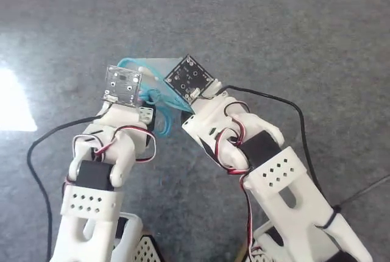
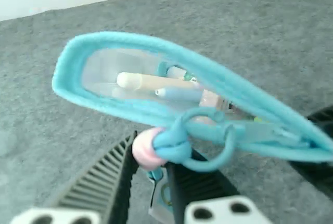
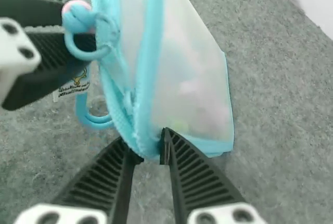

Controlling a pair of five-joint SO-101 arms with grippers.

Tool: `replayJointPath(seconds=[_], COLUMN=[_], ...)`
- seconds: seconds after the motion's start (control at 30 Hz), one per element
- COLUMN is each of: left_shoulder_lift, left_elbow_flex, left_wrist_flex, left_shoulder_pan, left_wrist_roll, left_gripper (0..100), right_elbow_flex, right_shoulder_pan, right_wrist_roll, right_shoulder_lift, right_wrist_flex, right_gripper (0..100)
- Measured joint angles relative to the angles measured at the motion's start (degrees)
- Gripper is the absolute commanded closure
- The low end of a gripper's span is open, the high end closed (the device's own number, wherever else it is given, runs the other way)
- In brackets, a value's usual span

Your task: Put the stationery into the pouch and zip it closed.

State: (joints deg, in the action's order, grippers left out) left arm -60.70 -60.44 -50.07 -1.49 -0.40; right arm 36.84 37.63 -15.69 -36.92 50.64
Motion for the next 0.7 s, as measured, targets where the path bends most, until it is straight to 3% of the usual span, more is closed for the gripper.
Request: replayJointPath(seconds=[0.4,0.7], left_shoulder_lift=[0.1,0.1], left_elbow_flex=[0.0,0.1], left_wrist_flex=[0.0,0.0], left_shoulder_pan=[2.5,10.4], left_wrist_roll=[-1.6,-2.5], left_gripper=[99,99], right_elbow_flex=[3.7,8.1], right_shoulder_pan=[-1.1,-5.4], right_wrist_roll=[-0.9,-2.4], right_shoulder_lift=[0.0,1.4], right_wrist_flex=[-0.7,-0.9], right_gripper=[99.1,99.1])
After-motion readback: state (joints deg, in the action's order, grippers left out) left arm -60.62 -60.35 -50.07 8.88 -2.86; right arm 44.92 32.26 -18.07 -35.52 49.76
